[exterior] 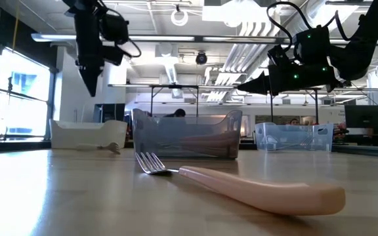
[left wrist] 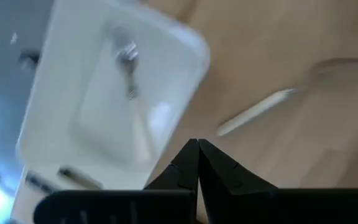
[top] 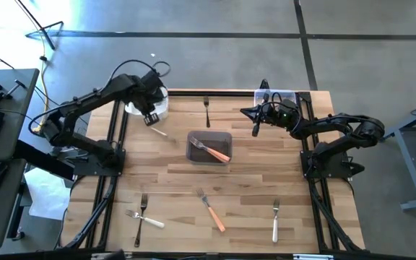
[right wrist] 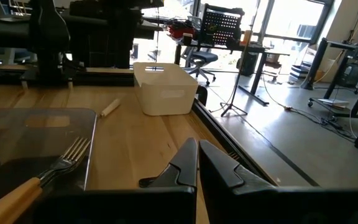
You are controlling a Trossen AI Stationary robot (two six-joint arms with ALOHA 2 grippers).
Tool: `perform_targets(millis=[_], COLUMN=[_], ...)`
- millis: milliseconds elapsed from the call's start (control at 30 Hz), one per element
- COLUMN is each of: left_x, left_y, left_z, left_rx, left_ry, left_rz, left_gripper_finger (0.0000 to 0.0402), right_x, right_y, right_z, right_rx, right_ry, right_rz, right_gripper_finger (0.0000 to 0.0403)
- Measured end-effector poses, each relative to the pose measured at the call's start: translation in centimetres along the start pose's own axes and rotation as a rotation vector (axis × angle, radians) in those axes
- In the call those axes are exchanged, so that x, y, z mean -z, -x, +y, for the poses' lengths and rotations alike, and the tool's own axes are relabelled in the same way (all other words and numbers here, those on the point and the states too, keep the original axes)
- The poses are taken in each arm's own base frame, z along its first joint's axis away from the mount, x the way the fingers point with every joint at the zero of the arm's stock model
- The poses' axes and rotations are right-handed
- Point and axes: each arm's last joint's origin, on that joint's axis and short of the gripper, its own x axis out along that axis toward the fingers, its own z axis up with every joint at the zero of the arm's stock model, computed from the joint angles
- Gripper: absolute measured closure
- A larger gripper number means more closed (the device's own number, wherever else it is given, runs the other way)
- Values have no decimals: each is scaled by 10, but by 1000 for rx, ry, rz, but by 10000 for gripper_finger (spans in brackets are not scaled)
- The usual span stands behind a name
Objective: Sort silverware by color (type)
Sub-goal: Put the top white fork into the white bin
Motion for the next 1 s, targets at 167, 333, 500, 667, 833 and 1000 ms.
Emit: perform_targets(millis=[167,333,500,667,833,1000], left_x=[-13,-24,-31,-38,-22,3], left_y=[4,-2,-16,-36,-57,-73], left_z=[-26,-42,-60,-72,-80,-95], left_rx=[101,177,214,240,217,153], left_ry=[-136,-203,-278,-304,-320,-390], left_rz=[-104,-140,-67,3,6,-27], left_gripper_finger=[401,395,350,287,257,262], right_x=[0,0,0,0,0,2], right_y=[0,0,0,0,0,0], right_z=[0,0,0,0,0,0], right_rx=[0,0,0,0,-1,-5], right_ry=[1,1,1,1,0,-6], right_rz=[0,0,0,0,2,22], right_gripper_finger=[403,403,403,403,403,403])
